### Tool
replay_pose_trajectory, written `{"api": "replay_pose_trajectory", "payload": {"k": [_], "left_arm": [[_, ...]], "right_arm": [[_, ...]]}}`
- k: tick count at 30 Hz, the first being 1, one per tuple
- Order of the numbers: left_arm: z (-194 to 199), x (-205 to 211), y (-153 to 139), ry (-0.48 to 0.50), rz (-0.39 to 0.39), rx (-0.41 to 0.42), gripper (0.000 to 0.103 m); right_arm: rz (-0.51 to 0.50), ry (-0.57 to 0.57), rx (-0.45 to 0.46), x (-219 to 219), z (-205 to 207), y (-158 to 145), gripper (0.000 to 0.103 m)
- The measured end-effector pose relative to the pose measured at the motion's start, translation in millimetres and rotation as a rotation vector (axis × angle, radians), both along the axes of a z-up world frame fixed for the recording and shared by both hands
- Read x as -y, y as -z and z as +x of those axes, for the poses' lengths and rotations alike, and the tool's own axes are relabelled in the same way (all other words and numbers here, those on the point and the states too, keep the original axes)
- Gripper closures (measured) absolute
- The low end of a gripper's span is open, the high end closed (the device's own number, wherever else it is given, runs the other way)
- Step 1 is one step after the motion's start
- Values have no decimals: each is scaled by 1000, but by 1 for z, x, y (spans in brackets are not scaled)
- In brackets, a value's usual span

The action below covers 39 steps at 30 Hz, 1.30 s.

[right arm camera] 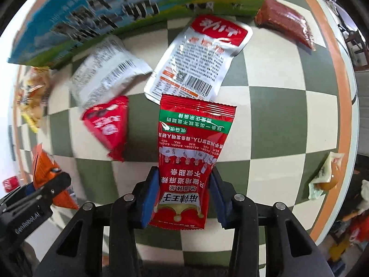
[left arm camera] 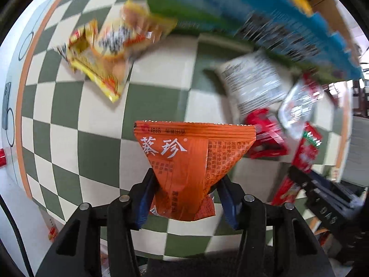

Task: Organize snacks
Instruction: 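Place the orange bag and red packet into the box, opening both tools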

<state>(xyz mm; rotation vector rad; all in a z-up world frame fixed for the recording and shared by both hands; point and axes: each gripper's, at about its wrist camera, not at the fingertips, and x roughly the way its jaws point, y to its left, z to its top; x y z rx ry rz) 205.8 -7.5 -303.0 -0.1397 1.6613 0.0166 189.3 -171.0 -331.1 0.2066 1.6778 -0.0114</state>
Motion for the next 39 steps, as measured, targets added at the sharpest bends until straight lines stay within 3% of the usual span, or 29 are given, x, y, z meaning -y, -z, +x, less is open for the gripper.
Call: {"api": "replay_pose_trajectory", "payload": {"k": [6, 12, 16, 21, 25, 29, 34, 39], "left_arm": [[16, 11, -69, 23, -71, 111, 54], [64, 18, -125, 55, -140, 192, 54], [111, 23, -140, 74, -141, 218, 54], [180, 19, -145, 79, -102, 223, 54], [239, 13, -131, 86, -76, 183, 54], [285, 8, -108, 82, -58, 133, 53], [319, 3, -75, 68, -107, 29, 53], [338, 3, -54, 74, -80, -11, 53]], "right_arm": [[102, -5, 65, 9, -3, -53, 58], [190, 4, 166, 24, 32, -109, 58], [234, 22, 232, 16, 96, -139, 58], [219, 18, 313, 8, 171, -167, 58], [175, -20, 320, -5, 230, -168, 58], [101, -81, 289, -22, 286, -146, 58], [47, -107, 231, -31, 335, -109, 58], [44, -104, 173, -34, 361, -72, 58]]}}
